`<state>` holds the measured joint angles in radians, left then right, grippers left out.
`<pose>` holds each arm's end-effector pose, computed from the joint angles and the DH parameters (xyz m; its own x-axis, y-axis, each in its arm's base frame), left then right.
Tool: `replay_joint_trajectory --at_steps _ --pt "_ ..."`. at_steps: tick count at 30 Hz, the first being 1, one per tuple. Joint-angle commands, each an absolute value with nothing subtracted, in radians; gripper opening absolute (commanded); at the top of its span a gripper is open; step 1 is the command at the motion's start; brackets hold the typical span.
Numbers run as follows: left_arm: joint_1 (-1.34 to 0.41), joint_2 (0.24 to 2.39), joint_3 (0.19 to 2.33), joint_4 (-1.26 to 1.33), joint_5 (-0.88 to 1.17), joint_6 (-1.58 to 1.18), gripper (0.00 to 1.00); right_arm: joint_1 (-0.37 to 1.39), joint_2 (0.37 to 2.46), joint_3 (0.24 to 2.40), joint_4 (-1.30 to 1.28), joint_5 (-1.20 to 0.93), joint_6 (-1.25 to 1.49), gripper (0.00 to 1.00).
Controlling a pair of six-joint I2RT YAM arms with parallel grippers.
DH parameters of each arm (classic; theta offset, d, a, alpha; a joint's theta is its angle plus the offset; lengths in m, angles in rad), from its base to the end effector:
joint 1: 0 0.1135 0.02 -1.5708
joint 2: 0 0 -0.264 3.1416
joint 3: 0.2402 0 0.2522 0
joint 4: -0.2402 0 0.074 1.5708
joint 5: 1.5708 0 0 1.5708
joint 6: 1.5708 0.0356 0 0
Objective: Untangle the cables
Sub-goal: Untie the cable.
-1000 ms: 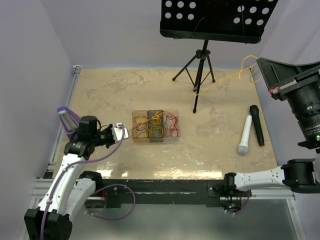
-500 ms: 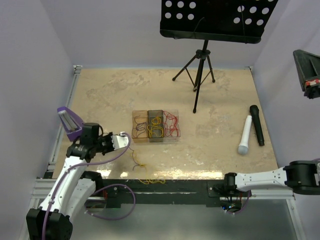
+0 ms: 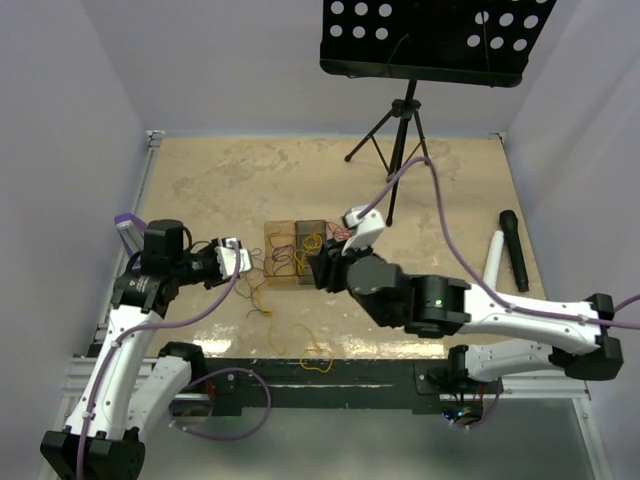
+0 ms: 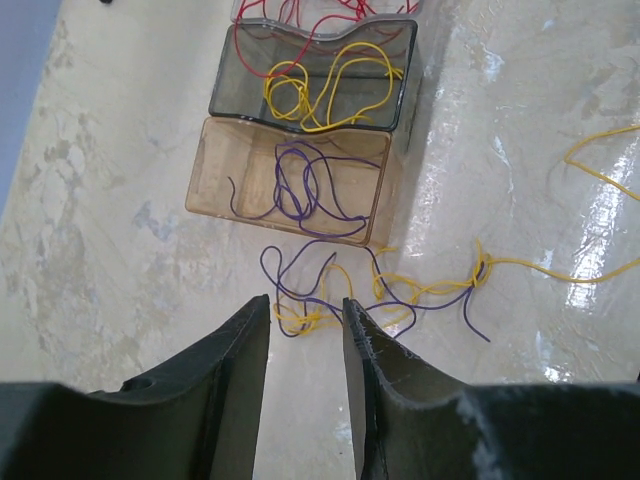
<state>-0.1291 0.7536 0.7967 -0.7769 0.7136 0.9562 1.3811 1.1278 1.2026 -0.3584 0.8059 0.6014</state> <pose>0.1404 -0.0417 0.2971 0.0904 0.6111 -0.7864 0.8767 0.3258 0.3540 0.0707 0.2322 0.4025 -0.3544 0.2322 -0.9058 -0.4232 0.8240 0.3767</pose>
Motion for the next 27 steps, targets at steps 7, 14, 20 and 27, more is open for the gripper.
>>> replay_joint_trajectory --at_steps 7,14,20,27 --pt "-0.1 0.86 0.723 -0.632 0.52 0.839 0.52 1.382 1.227 1.06 -0.092 0.643 0.669 0.51" --pt "-0.097 1.118 0.768 -0.446 0.586 0.69 0.59 1.382 1.253 1.039 -0.064 0.64 0.71 0.52" --pt "-0.117 1.337 0.871 -0.41 0.6 0.68 0.65 1.382 1.181 0.997 -0.069 0.658 0.75 0.51" --pt "-0.132 1.451 0.896 -0.367 0.577 0.667 0.66 1.382 1.14 0.983 -0.081 0.67 0.773 0.5"
